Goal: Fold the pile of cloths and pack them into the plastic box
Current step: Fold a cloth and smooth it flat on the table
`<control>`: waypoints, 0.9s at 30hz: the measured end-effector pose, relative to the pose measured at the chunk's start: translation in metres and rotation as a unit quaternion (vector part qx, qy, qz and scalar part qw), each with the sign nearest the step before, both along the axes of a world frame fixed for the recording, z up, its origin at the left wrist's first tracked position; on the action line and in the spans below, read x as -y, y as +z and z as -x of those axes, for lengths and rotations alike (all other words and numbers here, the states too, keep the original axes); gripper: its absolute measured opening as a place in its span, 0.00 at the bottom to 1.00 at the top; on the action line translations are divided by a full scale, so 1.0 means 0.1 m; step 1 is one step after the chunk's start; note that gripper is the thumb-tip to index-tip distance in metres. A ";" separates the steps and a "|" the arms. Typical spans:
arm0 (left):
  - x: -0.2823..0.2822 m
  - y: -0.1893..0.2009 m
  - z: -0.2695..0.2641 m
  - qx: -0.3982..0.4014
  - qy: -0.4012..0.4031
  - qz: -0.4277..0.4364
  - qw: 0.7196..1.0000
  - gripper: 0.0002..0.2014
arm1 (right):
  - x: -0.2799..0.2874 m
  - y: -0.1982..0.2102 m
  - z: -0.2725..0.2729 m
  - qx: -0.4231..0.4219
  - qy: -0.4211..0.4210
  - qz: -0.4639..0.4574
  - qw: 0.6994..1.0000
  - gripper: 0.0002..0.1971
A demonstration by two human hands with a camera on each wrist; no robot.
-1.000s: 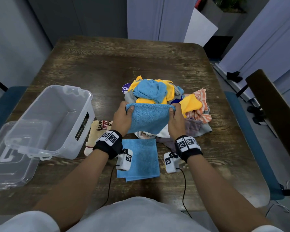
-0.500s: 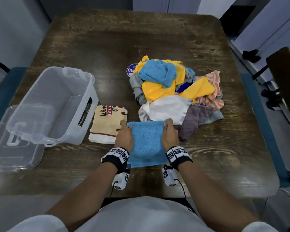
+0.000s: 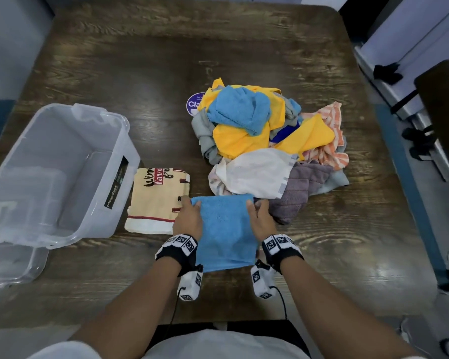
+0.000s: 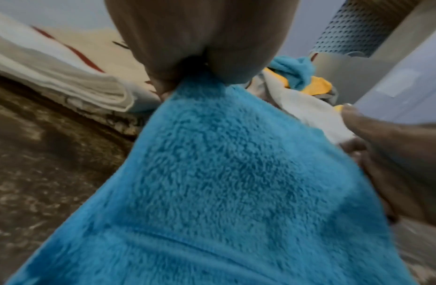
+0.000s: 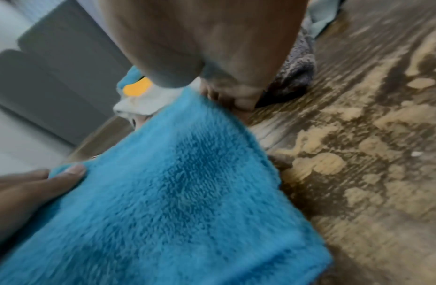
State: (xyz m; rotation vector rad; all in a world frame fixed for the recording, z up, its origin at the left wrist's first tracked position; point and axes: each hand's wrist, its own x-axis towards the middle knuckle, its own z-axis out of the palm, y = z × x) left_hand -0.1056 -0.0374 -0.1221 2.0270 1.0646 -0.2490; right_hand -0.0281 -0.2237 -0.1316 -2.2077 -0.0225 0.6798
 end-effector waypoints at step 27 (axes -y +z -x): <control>0.00 -0.34 0.46 -0.025 -0.084 0.047 0.995 0.37 | 0.21 -0.16 0.36 0.033 0.022 0.093 0.995 0.16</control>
